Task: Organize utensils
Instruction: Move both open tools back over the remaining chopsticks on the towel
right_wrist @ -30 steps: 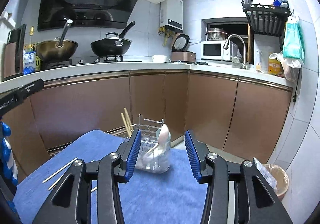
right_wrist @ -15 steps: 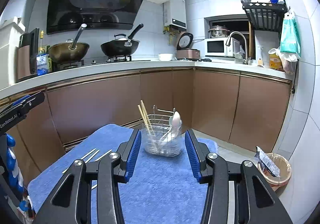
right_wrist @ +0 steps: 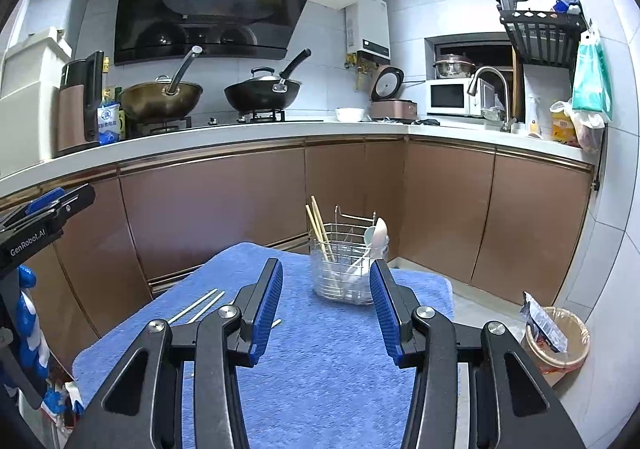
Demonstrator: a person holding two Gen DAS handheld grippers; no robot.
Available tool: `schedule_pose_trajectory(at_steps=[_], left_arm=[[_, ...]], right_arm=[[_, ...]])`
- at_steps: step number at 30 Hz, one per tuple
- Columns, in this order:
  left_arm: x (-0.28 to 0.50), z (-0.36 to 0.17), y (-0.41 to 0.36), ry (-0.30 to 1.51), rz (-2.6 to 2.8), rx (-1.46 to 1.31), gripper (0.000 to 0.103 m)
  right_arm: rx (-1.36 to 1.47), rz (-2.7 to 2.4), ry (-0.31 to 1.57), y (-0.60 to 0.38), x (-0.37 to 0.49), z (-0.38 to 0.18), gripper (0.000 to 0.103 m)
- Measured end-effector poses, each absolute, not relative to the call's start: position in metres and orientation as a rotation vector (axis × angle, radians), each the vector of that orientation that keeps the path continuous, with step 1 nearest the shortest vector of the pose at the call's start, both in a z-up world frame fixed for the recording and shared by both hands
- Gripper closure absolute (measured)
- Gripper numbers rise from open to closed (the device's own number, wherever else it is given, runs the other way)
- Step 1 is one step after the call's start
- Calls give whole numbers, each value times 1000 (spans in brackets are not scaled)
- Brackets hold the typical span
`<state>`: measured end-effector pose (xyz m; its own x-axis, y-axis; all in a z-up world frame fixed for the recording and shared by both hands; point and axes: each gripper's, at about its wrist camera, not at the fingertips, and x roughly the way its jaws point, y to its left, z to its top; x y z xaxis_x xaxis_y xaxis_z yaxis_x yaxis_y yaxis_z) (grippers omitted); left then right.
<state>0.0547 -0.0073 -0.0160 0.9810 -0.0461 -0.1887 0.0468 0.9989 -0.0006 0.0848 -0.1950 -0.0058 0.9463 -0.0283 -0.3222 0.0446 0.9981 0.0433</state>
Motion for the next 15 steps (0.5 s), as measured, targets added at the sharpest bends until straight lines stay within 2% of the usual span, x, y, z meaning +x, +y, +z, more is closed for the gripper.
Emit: schedule_pose_trajectory(at_steps=[5,15], left_arm=[[49,-18,-4,201,-34,16,35],[38,-21,3,215,-26,21,34]], right_arm=[[54,-33,322,-193,77,-5,54],[57,-19,329,-190,71,-6,54]])
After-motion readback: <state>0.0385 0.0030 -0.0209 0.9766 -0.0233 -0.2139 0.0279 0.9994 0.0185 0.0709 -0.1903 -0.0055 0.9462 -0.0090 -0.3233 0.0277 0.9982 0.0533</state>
